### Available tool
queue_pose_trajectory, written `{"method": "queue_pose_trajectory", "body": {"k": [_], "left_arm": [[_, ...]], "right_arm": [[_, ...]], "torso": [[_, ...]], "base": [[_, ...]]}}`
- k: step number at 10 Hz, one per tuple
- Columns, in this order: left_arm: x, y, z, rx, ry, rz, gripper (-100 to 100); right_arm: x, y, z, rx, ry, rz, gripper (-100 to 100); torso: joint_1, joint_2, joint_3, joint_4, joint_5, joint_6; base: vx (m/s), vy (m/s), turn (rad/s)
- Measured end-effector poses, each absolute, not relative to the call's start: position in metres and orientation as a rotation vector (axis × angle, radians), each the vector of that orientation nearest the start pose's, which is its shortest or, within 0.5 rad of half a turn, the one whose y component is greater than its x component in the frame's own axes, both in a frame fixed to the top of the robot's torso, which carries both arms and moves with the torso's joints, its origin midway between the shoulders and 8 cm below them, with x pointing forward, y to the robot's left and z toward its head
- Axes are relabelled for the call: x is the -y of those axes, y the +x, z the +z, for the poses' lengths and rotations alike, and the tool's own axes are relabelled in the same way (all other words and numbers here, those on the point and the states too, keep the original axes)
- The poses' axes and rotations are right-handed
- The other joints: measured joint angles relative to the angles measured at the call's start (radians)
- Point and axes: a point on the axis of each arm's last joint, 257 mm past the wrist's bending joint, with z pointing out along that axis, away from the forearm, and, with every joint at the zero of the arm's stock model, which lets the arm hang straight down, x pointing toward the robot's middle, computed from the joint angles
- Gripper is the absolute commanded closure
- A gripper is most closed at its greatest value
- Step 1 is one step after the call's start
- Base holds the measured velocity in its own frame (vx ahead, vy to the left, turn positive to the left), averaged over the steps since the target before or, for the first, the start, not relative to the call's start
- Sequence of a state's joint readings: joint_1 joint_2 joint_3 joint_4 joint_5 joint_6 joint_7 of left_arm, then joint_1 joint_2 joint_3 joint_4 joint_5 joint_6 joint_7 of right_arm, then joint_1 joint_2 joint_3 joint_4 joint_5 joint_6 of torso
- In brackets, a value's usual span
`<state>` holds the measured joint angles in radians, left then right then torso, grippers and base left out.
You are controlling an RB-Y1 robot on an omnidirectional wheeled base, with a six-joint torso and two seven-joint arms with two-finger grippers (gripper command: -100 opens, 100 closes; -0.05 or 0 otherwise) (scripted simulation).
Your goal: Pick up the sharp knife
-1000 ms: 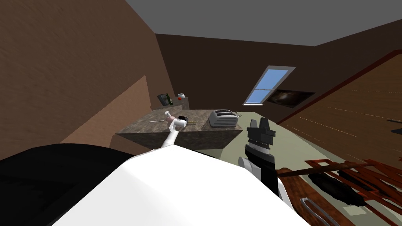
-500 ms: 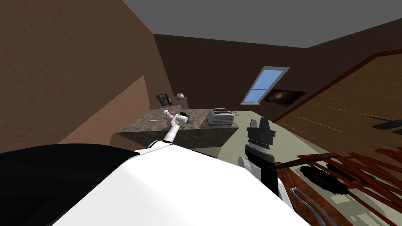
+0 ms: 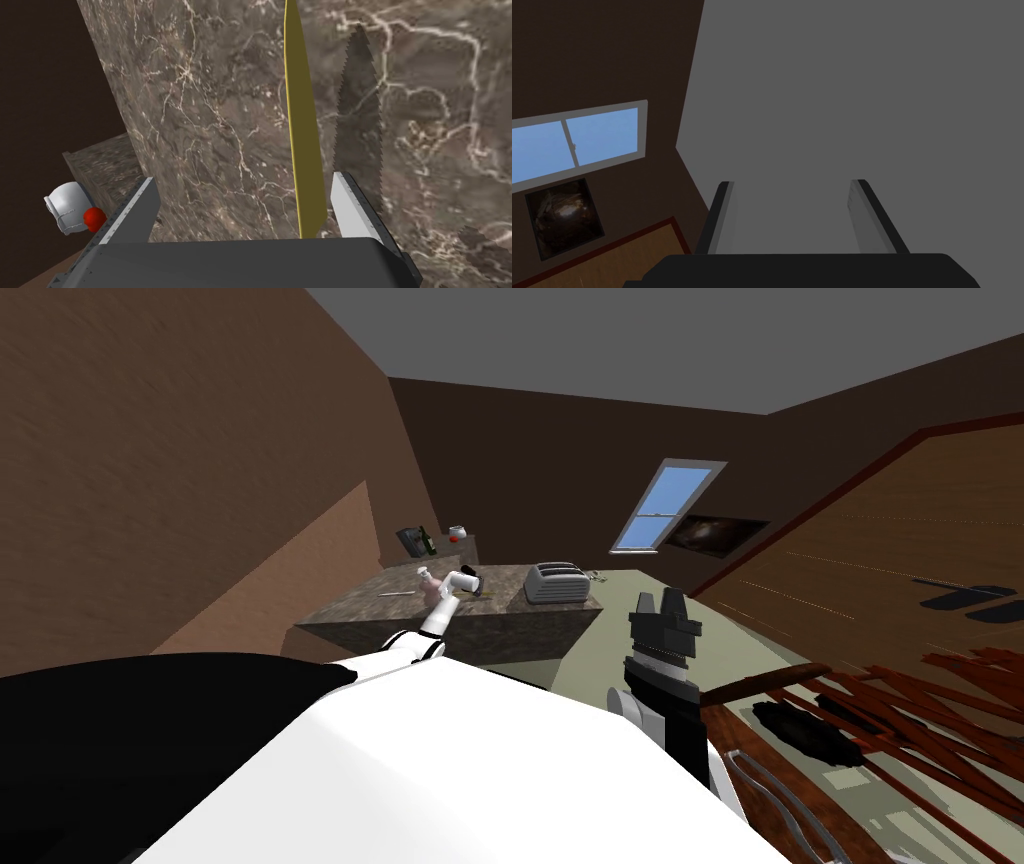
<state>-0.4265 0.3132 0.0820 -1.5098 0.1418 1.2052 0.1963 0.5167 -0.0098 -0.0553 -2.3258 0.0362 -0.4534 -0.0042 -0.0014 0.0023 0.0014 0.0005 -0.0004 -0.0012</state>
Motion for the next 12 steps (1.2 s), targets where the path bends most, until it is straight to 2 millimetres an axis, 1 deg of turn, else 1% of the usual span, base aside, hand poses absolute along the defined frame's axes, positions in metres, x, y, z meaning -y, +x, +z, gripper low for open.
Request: {"method": "queue_pose_trajectory", "body": {"k": [3,7,12], "left_arm": [[-0.324,0.579,-0.263,-1.652,-1.912,-0.603,-100],[-0.331,0.585,-0.263,-1.679,-1.964,-0.561,-100],[-0.337,0.586,-0.269,-1.708,-2.033,-0.508,-100]], "right_arm": [[0.293,0.339,0.032,-0.647,0.635,1.218,0],[0.293,0.339,0.031,-0.647,0.635,1.218,0],[0.293,0.339,0.031,-0.647,0.635,1.218,0]], "torso": [[0.0,0.0,0.0,0.0,0.0,0.0],[0.002,-0.002,-0.001,0.0,0.0,0.0],[0.002,-0.002,-0.001,-0.001,0.001,0.0]], "base": [[-0.023,-0.021,-0.026],[-0.006,-0.005,-0.012],[0.003,0.004,-0.013]]}}
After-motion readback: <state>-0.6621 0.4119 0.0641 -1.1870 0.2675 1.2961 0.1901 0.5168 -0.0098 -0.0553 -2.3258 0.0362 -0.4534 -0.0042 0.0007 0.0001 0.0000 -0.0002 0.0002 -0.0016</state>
